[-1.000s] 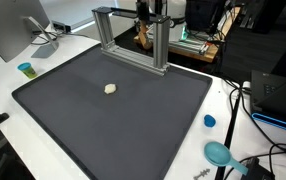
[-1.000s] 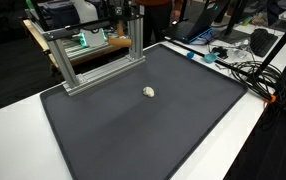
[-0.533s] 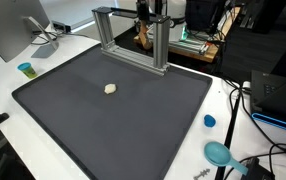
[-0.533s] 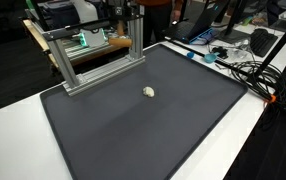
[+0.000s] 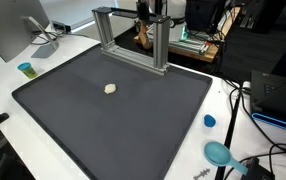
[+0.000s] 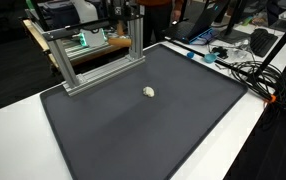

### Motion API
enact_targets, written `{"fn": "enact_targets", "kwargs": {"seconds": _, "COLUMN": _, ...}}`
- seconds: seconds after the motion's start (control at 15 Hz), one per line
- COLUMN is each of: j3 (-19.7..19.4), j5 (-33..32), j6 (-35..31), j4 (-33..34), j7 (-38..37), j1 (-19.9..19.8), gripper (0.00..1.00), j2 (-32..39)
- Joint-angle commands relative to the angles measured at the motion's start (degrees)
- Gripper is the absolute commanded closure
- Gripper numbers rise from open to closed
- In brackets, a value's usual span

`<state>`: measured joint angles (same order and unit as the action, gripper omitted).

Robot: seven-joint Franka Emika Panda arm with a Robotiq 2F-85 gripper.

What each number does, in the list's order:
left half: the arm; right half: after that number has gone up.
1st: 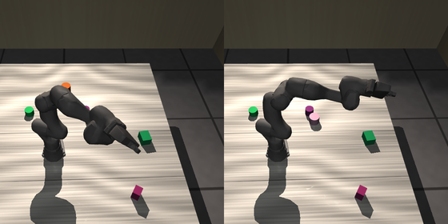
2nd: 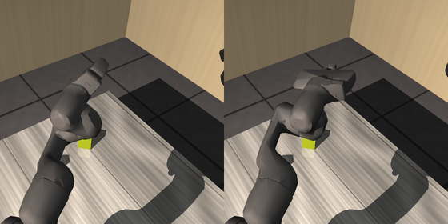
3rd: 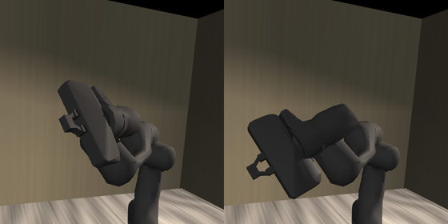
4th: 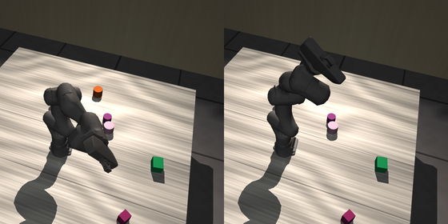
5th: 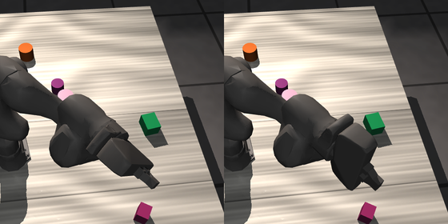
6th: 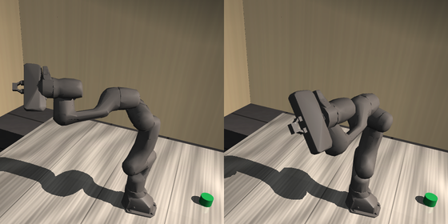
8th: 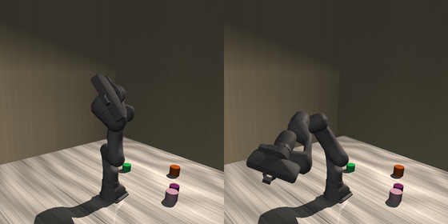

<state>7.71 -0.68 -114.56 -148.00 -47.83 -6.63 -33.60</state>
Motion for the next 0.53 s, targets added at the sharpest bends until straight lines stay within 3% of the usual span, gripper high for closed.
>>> {"fn": "enact_targets", "kwargs": {"seconds": 0.0, "j3": -0.3, "j5": 0.4, "j6": 1.2, "j4": 0.5, "j7": -0.7, "j1": 0.0, "gripper": 0.68, "j2": -0.1}}
{"fn": "enact_targets", "kwargs": {"seconds": 0.2, "j3": 0.3, "j5": -0.5, "j6": 1.3, "j4": 0.8, "j7": -2.3, "j1": -0.6, "gripper": 0.69, "j2": 0.2}}
{"fn": "enact_targets", "kwargs": {"seconds": 0.47, "j3": -3.7, "j5": 4.5, "j6": 2.2, "j4": 1.4, "j7": 7.4, "j1": 2.2, "gripper": 0.75, "j2": 1.1}}
